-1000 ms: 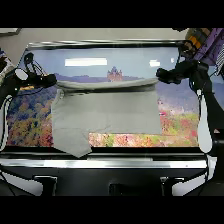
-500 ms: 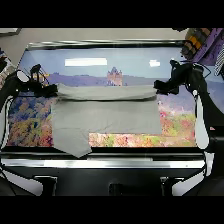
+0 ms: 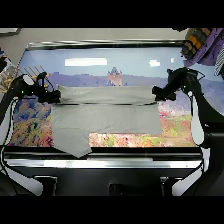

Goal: Fold the clothes and pants, and hang the long-sleeved shirts on hangers.

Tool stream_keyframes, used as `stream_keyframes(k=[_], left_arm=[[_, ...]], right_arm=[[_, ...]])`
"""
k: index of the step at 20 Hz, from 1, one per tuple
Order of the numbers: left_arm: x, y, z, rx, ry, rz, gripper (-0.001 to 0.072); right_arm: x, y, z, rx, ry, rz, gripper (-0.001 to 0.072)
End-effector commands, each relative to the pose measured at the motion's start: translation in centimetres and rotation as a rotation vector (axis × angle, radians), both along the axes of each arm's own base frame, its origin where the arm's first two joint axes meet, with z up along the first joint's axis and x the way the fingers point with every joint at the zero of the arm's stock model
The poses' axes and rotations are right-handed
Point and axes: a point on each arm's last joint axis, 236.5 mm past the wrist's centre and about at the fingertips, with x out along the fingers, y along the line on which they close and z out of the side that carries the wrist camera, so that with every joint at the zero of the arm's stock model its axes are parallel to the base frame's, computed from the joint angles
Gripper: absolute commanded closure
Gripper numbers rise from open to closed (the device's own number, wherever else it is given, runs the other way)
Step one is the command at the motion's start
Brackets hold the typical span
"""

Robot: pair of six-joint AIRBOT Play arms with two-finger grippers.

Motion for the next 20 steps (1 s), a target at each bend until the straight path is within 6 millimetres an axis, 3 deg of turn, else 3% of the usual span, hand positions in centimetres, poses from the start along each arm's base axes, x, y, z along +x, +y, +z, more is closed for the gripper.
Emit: stream_keyframes(k=[1,3,4,6,8,11,13,15,18,20], left_arm=[[-0.2,-0.1,-0.7,-0.004,0.02,0.001,0.0672],[0.2,0.7,0.1,0.012,-0.003,0.003,0.0374],[0.5,1.8,1.4,0.028,-0.019,0.008,0.0302],[0.4,4.2,4.9,0.045,-0.053,0.008,0.0297],[-0.3,6.8,8.5,0.016,-0.107,0.085,0.0298],[-5.2,9.9,10.8,-0.047,-0.109,0.207,0.0299],[-10.2,9.6,10.0,-0.117,-0.066,0.262,0.0299],[-15.3,8.4,7.9,-0.164,-0.011,0.328,0.0299],[-21.6,5.1,3.9,-0.223,0.077,0.362,0.0298],[-23.8,2.3,2.0,-0.296,0.108,0.352,0.0298]], right_arm=[[-1.8,0.3,-1.4,0.011,0.096,-0.001,0.0549],[-2.7,0.3,-1.0,0.017,0.134,-0.011,0.0355],[-3.3,-0.5,-0.1,-0.011,0.14,0.0,0.0258],[-3.6,-3.8,3.3,-0.121,0.082,0.029,0.024],[-2.7,-8.4,8.7,-0.213,-0.068,-0.055,0.024],[-3.4,-13.3,15.1,-0.203,-0.234,-0.146,0.0238],[-4.3,-13.6,17.0,-0.047,-0.288,-0.194,0.0238],[-5.5,-12.4,17.9,0.106,-0.313,-0.19,0.0238],[-7.8,-10.9,16.8,0.165,-0.282,-0.186,0.0238],[-9.3,-9.2,15.7,0.223,-0.246,-0.191,0.0238]])
